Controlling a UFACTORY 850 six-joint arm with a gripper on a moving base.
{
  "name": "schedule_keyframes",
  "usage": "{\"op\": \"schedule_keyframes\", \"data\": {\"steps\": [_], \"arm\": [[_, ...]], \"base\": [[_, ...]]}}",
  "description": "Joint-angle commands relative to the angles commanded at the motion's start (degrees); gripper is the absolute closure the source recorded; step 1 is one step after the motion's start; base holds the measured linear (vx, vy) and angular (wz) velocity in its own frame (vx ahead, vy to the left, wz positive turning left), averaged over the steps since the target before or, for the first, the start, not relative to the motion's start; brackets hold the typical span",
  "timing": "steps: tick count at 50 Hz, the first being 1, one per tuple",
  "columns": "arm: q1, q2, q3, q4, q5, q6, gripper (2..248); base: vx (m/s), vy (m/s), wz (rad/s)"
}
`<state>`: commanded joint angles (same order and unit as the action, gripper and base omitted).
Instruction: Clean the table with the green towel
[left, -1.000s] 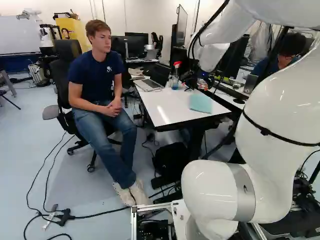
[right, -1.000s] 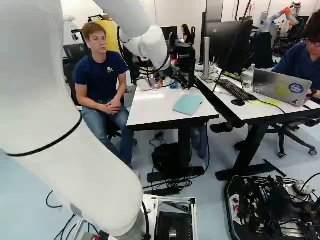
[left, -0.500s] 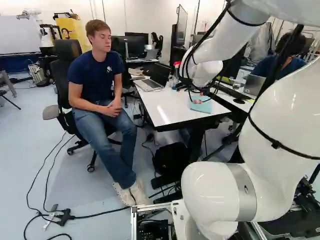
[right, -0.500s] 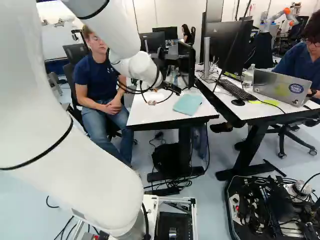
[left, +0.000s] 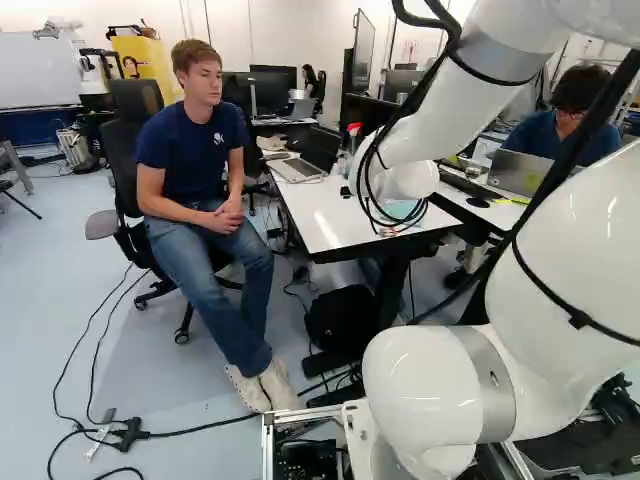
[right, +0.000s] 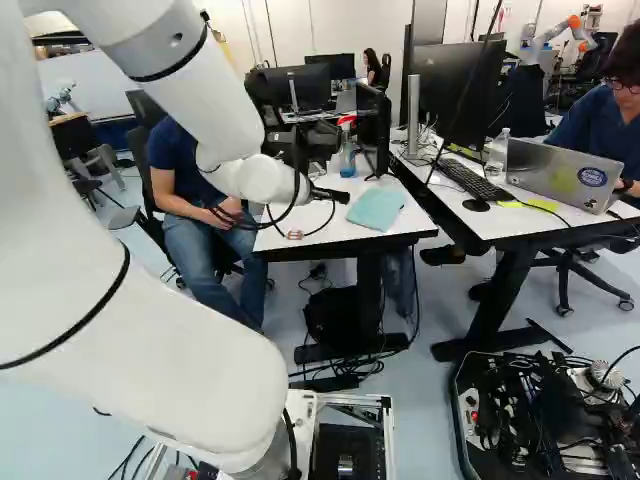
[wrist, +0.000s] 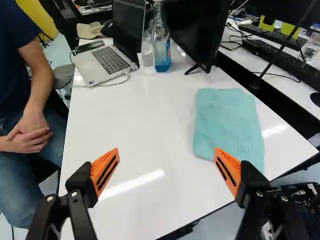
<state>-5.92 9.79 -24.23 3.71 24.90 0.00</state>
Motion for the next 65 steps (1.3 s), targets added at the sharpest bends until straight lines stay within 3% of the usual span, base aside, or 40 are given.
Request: {"op": "schedule_keyframes", "data": {"steps": [33, 65], "arm": [[3.62, 3.80, 11.77, -2.27, 15.36, 0.00, 3], [5.51, 5.77, 17.89, -3.45, 23.35, 0.00, 3]], "base": [[0.000, 0.000, 0.000], [0.000, 0.000, 0.000]]}}
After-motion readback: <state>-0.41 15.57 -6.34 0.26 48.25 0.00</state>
